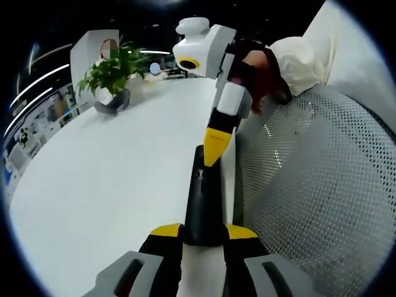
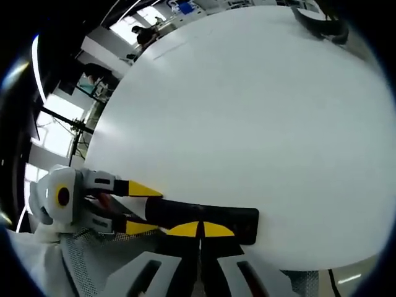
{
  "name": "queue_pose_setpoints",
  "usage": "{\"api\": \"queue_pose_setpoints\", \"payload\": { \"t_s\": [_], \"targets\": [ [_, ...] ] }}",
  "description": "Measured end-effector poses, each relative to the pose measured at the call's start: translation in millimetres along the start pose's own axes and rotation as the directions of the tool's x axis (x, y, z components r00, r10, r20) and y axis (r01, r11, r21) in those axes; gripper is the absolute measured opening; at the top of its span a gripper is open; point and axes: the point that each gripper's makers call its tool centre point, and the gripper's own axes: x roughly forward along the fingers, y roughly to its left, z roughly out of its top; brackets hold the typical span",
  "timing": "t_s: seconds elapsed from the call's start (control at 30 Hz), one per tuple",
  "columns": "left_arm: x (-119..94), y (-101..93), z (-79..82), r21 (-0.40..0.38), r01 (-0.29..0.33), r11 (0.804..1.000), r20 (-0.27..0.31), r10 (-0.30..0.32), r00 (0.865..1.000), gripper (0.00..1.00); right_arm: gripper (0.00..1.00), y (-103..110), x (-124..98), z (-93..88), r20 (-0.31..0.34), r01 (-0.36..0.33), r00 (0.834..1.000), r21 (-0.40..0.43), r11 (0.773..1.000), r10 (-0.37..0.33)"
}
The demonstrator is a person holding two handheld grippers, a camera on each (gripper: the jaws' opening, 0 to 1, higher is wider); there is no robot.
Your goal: Press the specified remote control buttons in sequence, fully releasing each button before pressing the next.
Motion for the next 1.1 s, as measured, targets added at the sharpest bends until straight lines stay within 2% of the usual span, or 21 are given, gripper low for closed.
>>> {"api": "queue_pose_setpoints", "payload": {
  "t_s": [0.2,0.37,0.83,0.9,0.93,0.97,1.1],
  "targets": [
    [0,-0.2,0.0,-0.001,-0.001,1.0,0.001,0.001,1.0,0.25,0.0,-8,-4,-2.4,-0.015,0.012,1.0,0.077,0.997,-0.011],
    [0,-0.2,0.1,-0.002,-0.001,1.0,0.002,0.001,1.0,0.25,0.0,-10,-4,-5.6,-0.033,0.029,0.999,0.091,0.995,-0.026],
    [0,-0.2,-0.3,-0.002,-0.001,1.0,0.003,0.001,1.0,0.25,0.0,-10,-3,-8.6,-0.044,0.05,0.998,0.07,0.996,-0.047],
    [0,-0.3,-0.2,-0.002,-0.001,1.0,0.004,0.001,1.0,0.25,0.0,-10,-2,-8.9,-0.048,0.061,0.997,0.044,0.997,-0.058],
    [0,-0.4,-0.1,-0.001,0.0,1.0,0.004,0.0,1.0,0.25,0.0,-11,-2,-13.6,-0.076,0.075,0.994,0.026,0.997,-0.073],
    [0,-0.5,0.0,-0.002,0.0,1.0,0.004,0.0,1.0,0.25,0.0,-10,-1,-10.7,-0.058,0.072,0.996,0.021,0.997,-0.07],
    [0,-0.6,-0.2,-0.002,0.0,1.0,0.004,0.0,1.0,0.25,0.0,-11,-2,-11.2,-0.064,0.084,0.994,-0.001,0.996,-0.084]
  ]
}}
